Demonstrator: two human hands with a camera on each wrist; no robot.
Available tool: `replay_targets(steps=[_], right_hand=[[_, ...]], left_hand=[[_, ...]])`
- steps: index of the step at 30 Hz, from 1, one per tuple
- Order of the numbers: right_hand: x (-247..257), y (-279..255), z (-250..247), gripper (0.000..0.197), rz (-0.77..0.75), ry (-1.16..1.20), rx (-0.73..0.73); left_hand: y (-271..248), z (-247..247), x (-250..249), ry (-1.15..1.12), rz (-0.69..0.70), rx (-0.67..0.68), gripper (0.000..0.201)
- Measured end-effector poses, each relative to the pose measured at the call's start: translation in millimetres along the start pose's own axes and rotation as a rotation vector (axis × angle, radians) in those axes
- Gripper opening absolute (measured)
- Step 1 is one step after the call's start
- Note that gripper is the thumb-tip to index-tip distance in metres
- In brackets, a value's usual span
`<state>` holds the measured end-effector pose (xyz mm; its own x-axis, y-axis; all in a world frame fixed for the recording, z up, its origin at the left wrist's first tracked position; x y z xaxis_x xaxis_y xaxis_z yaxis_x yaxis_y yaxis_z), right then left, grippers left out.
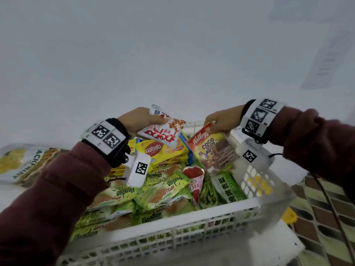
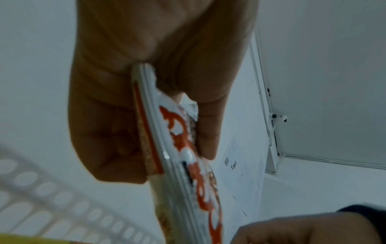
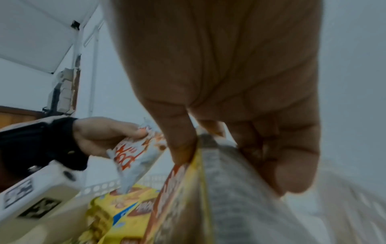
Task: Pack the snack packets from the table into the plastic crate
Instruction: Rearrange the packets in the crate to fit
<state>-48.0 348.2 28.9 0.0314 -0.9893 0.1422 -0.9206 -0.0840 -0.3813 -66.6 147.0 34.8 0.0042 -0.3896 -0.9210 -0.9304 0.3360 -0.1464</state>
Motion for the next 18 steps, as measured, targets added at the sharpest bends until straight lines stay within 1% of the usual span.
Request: replay_targets(steps=[3, 5, 6, 7, 9, 10, 11, 13, 14, 16, 18], right_hand=[[0.3, 9.9, -17.7, 0.038, 0.046, -0.048, -0.096], [1.1, 13.9, -22.2, 0.038, 0.086, -0.150, -0.129], [0.7, 16.9, -24.0, 0.039, 0.111, -0.234, -0.143], [-2.3, 24.8, -24.9, 0.040, 0.121, -0.330, -0.173], [-0.4, 31.1, -24.6, 0.046, 0.135, -0.505, -0.220], [4.3, 29.6, -24.5, 0.049, 0.136, -0.523, -0.215], [9.0, 28.6, -21.8, 0.052, 0.121, -0.514, -0.189], [16.7, 24.2, -12.1, 0.062, 0.107, -0.474, -0.085], [18.4, 20.9, -6.2, 0.071, 0.112, -0.470, -0.012], [17.2, 18.9, 5.7, 0.090, 0.114, -0.501, 0.104], [16.9, 19.6, 10.9, 0.106, 0.124, -0.630, 0.083]], left_hand=[[2.9, -3.7, 3.9, -0.050, -0.028, -0.031, 0.009], [2.1, -4.2, 5.4, -0.064, -0.036, -0.053, 0.010], [1.6, -3.0, 6.1, -0.078, -0.035, -0.056, 0.008], [0.7, -1.5, 6.9, -0.084, -0.037, -0.051, 0.011], [4.6, -1.0, 13.0, -0.092, -0.059, -0.029, 0.039], [5.2, -0.5, 14.7, -0.098, -0.071, -0.015, 0.045], [2.6, 0.6, 12.8, -0.111, -0.065, -0.008, 0.040], [-3.1, 1.4, 8.0, -0.125, -0.047, -0.017, 0.021], [-3.0, 1.5, 7.7, -0.122, -0.046, -0.019, 0.017], [-0.9, 1.8, 8.6, -0.119, -0.035, -0.011, 0.016], [-2.0, 2.8, 8.3, -0.119, -0.040, -0.007, 0.018]])
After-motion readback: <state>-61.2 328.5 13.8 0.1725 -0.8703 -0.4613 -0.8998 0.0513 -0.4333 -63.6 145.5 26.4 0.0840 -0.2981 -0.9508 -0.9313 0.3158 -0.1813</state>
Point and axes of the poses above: each hand's wrist, its own y-axis towards the middle knuckle, its own z-axis out of the palm, x = y × z, the point moved 6 cm from there along y, towards the middle knuckle, and after that the axes turned 5 degrees about -y, right-handed, at the moved point
